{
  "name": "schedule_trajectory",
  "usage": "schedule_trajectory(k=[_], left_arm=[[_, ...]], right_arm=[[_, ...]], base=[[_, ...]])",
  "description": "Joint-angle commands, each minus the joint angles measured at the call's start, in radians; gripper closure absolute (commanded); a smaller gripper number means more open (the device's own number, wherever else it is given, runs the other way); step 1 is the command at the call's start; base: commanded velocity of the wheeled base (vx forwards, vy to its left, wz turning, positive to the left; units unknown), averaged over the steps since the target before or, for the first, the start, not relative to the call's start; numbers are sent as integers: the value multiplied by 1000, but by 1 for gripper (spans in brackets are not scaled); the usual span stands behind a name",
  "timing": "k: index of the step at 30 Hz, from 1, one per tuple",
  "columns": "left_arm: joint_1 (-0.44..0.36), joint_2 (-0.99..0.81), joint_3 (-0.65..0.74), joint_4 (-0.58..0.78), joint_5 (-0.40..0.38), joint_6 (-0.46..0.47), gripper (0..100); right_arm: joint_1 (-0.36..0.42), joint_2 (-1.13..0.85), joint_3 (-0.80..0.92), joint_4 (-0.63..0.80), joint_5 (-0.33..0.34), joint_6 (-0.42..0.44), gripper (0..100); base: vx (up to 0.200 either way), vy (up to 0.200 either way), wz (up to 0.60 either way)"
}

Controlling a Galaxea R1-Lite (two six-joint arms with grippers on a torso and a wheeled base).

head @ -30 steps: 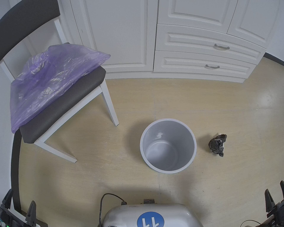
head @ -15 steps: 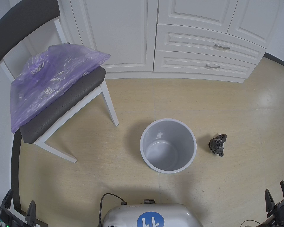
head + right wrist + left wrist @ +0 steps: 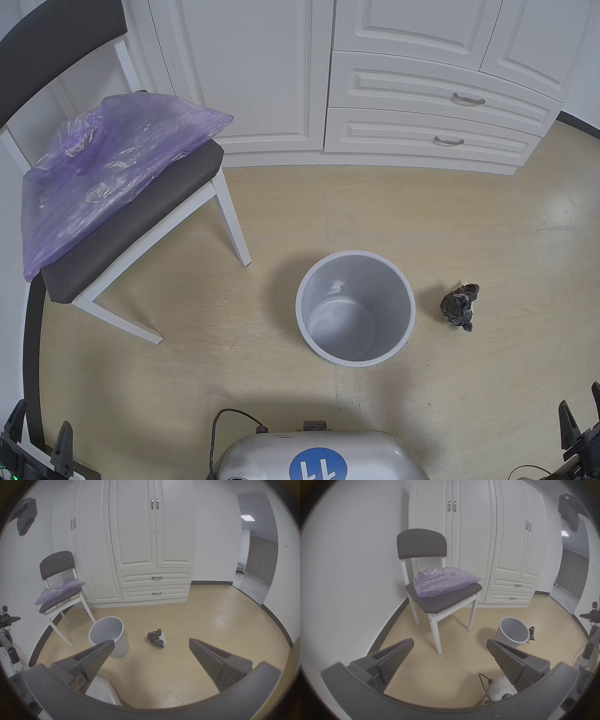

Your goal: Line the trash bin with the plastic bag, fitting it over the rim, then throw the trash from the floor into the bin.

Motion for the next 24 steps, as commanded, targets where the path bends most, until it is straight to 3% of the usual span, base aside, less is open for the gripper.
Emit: schedule_trajectory(k=[1,24], left_arm=[[0,-15,16,0,0,-1,0],[0,-16,16,1,-7,28,0]], right_arm=[[0,-16,18,0,0,1,0],[1,-16,18,0,0,0,0]], base=[[0,0,0],[0,0,0]])
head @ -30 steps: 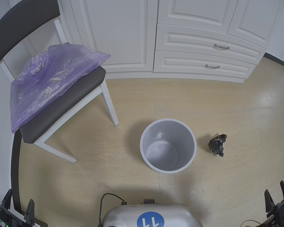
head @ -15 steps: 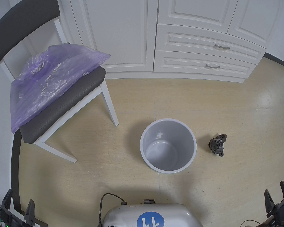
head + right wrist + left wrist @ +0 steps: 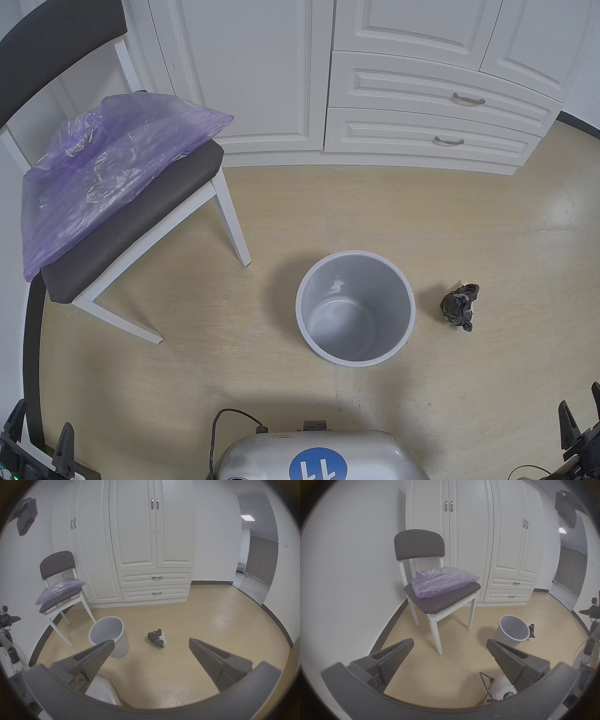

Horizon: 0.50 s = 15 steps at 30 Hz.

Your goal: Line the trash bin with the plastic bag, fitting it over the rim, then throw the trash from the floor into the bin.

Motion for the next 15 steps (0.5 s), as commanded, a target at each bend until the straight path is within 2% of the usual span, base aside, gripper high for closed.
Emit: schedule_trajectory(k=[1,15], left_arm=[[0,-16,16,0,0,1,0],[0,-16,16,0,0,2,0]], right_arm=[[0,-16,18,0,0,0,0],[0,-16,18,-2,1,0,0]], base=[[0,0,0],[0,0,0]])
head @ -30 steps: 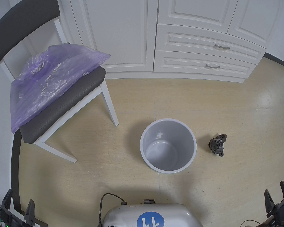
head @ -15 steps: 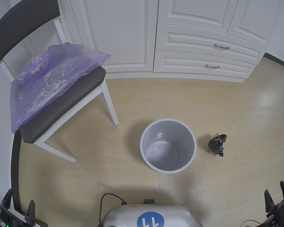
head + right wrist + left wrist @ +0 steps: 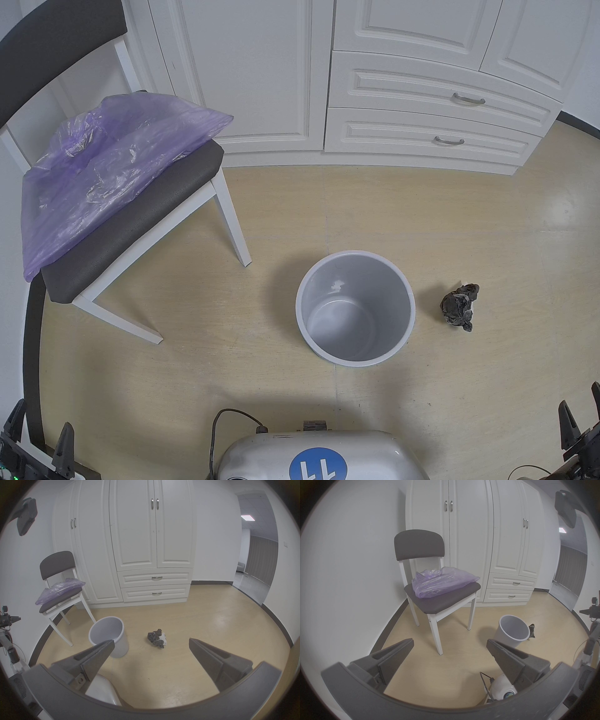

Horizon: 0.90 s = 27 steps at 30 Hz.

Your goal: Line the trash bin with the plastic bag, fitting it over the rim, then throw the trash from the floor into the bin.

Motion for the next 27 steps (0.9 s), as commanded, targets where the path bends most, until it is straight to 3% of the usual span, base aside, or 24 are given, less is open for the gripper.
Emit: schedule_trajectory(k=[1,10,12,18,22,27], left_arm=[[1,-16,17,0,0,0,0],[1,-16,18,-5,-41,43,0],[2,-16,18,-6,-43,45,0],[2,-16,17,-8,-37,42,0],[2,-16,17,-2,-30,23,0],[2,-16,17,-6,13,-7,0]], right_arm=[[-1,-16,18,-1,0,0,0],[-3,-16,18,8,9,-52,0],[-3,-16,18,10,46,-84,0],[-3,-16,18,7,49,-80,0],[-1,-16,18,8,22,-21,0],[-3,-16,18,4,23,-52,0]], base=[[0,0,0],[0,0,0],[0,0,0],[0,0,0],[0,0,0],[0,0,0]])
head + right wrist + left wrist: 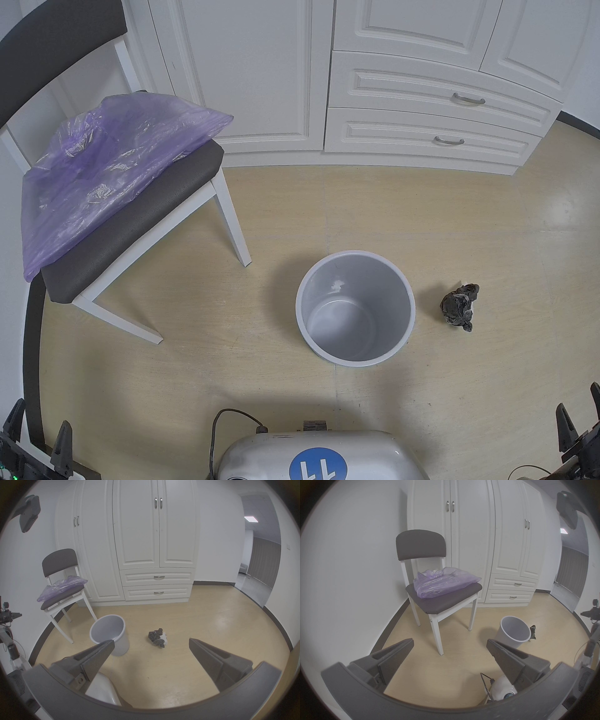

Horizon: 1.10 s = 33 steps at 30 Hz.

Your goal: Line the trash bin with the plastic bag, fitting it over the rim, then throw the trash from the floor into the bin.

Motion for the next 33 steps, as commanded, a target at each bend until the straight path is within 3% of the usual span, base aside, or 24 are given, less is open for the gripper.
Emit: schedule_trajectory(k=[1,4,5,11,13,16,19,25,29,33], left_arm=[[1,-16,16,-4,-4,18,0],[1,-16,18,-5,-21,39,0],[1,-16,18,-8,-24,39,0],[-1,-16,-4,-28,-24,31,0],[-2,-9,-117,-104,-55,-45,0],[-19,41,-242,-88,-102,-139,0],[-81,111,-317,-58,-101,-137,0],[-162,223,-323,-84,-107,-79,0],[-259,357,-370,-87,-107,-38,0],[-269,498,-424,-56,-101,15,0]], right_arm=[[1,-16,10,-27,23,-64,0],[2,-16,-41,-111,80,-117,0],[-1,15,-110,-167,123,-78,0],[-1,96,-130,-161,117,80,0],[-2,139,-127,-161,117,103,0],[-2,163,-134,-159,115,104,0],[-1,209,-168,-161,126,98,0],[-1,350,-232,-174,127,97,0],[2,470,-308,-179,127,100,0],[8,565,-341,-236,126,103,0]], base=[[0,0,0],[0,0,0],[0,0,0],[0,0,0],[0,0,0],[0,0,0],[0,0,0],[0,0,0],[0,0,0],[0,0,0]])
